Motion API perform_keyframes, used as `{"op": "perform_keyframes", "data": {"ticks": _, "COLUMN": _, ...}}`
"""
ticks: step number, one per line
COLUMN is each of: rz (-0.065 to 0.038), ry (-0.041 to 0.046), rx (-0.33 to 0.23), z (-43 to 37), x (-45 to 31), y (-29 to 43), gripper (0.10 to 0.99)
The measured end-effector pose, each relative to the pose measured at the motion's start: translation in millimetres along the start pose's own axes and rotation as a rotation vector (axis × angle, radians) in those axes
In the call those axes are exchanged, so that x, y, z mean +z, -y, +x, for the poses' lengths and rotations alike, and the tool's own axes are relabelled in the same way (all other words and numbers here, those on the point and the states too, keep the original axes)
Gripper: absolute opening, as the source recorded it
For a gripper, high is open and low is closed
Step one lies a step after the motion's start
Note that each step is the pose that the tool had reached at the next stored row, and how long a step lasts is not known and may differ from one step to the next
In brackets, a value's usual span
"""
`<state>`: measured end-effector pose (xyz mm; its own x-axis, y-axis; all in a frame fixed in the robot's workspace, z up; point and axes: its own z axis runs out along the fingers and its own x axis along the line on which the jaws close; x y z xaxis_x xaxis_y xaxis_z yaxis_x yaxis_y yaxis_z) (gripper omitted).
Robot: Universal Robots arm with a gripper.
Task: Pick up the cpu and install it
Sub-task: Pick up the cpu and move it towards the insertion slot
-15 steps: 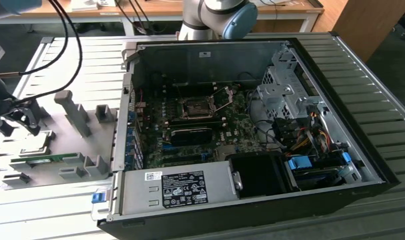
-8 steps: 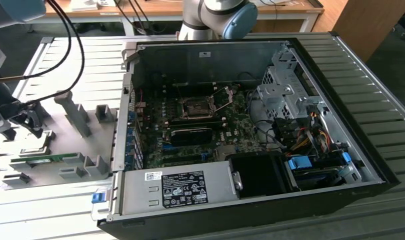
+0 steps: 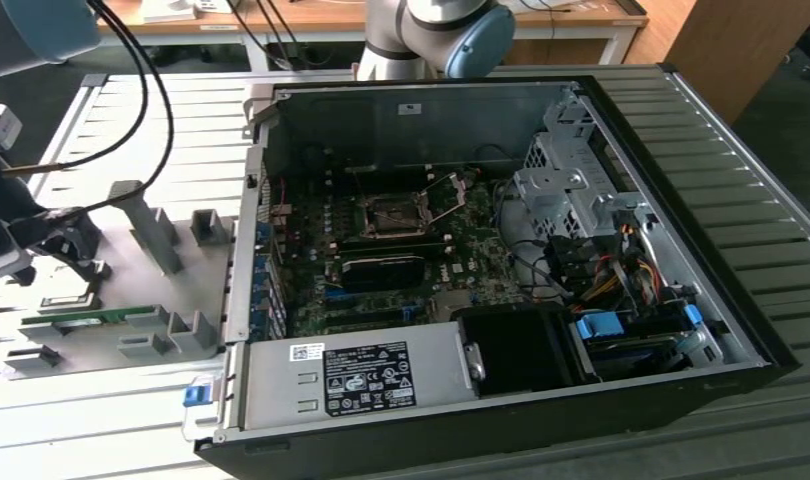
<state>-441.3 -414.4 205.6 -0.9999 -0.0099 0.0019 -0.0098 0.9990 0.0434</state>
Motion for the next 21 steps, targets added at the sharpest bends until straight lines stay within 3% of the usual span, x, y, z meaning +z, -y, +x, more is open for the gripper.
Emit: {"op": "perform_keyframes", "data": {"ticks": 21, "rz": 0.0, "ry": -0.0001, "rx": 0.001, "z": 0.3, "x": 17.3, "y": -3.2, "gripper": 0.675}}
